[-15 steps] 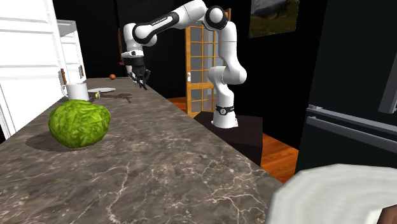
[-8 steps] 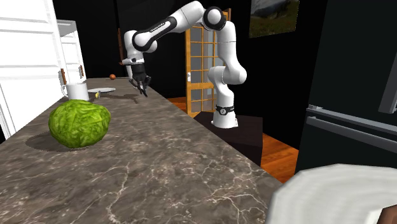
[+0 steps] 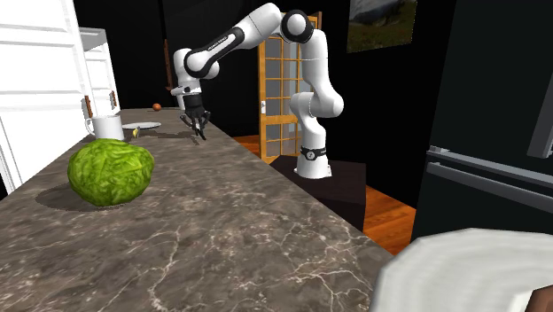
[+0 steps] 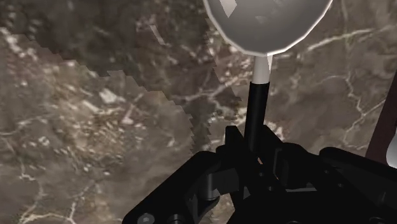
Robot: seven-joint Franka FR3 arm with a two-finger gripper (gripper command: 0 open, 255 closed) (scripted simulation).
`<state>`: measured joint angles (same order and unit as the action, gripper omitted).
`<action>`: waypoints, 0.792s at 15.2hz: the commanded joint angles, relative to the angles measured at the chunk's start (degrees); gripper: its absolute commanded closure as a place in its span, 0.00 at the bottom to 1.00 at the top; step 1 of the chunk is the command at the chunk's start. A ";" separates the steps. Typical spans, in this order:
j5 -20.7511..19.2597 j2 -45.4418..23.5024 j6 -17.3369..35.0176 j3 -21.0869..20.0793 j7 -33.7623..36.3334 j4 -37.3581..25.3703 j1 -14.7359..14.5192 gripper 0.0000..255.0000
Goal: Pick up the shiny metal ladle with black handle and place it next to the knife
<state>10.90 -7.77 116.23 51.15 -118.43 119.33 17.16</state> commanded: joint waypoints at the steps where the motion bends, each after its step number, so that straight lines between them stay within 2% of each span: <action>1: 0.01 -0.01 0.03 0.00 -0.01 0.02 0.00 1.00; 3: 0.01 -0.01 0.03 0.00 -0.01 0.02 0.00 1.00; 4: 0.01 -0.01 0.03 0.00 -0.01 0.02 0.00 0.00; 9: 0.01 -0.01 0.03 0.00 -0.01 0.02 0.00 0.00; 12: -2.28 2.22 -5.33 0.58 1.61 -4.11 -0.31 0.00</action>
<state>9.42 -6.35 112.68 51.54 -117.36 116.48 16.96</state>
